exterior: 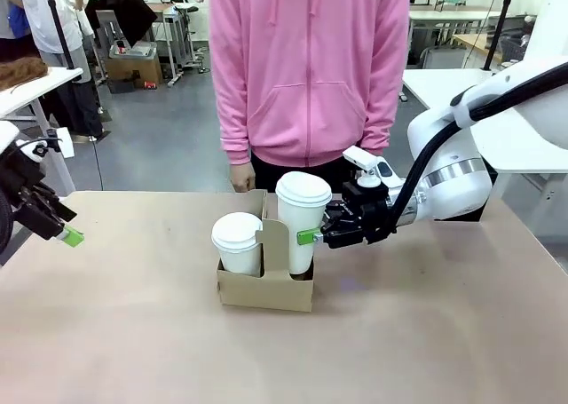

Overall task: Pour a drink into a cup and package it in a carrier.
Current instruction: Insert the held 600 ml Paper Cup into the Cup Carrier.

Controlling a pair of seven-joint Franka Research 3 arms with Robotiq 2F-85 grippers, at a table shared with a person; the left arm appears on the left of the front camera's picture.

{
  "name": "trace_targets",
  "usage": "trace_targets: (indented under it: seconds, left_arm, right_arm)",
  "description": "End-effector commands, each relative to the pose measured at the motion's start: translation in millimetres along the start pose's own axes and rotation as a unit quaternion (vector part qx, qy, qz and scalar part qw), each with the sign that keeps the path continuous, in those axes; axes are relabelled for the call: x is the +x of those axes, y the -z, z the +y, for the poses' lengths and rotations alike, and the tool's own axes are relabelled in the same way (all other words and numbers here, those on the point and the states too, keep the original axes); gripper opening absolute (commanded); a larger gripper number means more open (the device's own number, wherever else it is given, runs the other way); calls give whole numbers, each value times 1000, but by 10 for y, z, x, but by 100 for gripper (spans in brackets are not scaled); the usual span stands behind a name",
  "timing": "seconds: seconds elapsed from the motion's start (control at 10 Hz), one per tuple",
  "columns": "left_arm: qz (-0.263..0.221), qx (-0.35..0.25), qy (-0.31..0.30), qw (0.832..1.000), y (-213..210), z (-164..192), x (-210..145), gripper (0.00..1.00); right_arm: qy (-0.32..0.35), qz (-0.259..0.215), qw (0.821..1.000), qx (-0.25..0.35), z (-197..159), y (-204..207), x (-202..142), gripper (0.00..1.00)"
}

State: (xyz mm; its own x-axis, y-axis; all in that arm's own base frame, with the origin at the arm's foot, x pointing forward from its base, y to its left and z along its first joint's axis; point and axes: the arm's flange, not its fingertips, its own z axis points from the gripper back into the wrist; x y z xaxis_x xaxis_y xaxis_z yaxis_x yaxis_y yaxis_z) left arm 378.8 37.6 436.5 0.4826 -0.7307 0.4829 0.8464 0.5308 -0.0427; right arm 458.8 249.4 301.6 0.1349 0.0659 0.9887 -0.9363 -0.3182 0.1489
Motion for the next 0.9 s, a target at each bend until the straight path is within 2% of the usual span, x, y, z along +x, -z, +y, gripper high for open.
trace_targets:
  seconds: [0.0, 0.5, 0.6, 0.8]
  left_arm:
    - [-17, 3, 5, 1000, 193, -82, -96, 100]
    - [5, 17, -18, 1000, 393, -117, -153, 100]
    - [13, 9, -10, 1000, 260, 125, -8, 100]
    - [13, 9, -10, 1000, 260, 125, -8, 100]
  right_arm:
    - [5, 9, 1000, 21, -121, 1, -24, 80]
    - [13, 33, 999, 39, -263, 65, -290, 80]
    - [10, 39, 998, 40, -296, 62, -338, 80]
    - [2, 51, 998, 45, -305, 71, -400, 80]
